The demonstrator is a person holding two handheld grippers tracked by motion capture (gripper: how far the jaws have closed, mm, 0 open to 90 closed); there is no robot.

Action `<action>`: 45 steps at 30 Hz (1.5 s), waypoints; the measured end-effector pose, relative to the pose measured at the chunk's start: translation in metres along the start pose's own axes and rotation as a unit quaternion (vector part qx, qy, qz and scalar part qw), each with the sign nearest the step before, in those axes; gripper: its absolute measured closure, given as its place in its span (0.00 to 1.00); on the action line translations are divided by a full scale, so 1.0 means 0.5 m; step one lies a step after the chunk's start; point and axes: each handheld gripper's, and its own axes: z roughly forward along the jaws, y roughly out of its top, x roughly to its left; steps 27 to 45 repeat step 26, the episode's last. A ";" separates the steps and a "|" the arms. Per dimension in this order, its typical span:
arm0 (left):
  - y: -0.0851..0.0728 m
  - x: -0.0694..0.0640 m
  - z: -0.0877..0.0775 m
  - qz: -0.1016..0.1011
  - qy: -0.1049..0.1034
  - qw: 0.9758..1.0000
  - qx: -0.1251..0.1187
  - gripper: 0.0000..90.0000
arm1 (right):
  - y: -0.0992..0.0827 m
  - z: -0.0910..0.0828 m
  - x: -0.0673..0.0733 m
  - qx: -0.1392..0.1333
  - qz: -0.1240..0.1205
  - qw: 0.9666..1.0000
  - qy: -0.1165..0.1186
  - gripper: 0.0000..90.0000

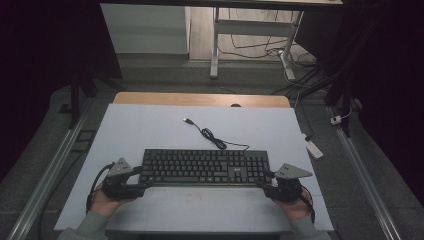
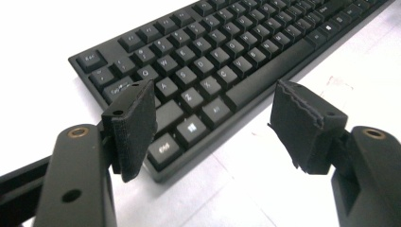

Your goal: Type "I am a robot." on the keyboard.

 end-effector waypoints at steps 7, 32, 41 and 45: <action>-0.008 0.001 -0.005 -0.001 0.001 1.000 -0.001 0.35 | -0.003 -0.001 -0.001 -0.004 0.004 1.000 0.001 0.55; -0.005 0.000 -0.002 0.003 0.000 1.000 0.000 0.35 | -0.002 0.003 0.001 -0.001 -0.003 1.000 0.000 0.55; -0.005 0.000 -0.002 0.003 0.000 1.000 0.000 0.35 | -0.002 0.003 0.001 -0.001 -0.003 1.000 0.000 0.55; -0.005 0.000 -0.002 0.003 0.000 1.000 0.000 0.35 | -0.002 0.003 0.001 -0.001 -0.003 1.000 0.000 0.55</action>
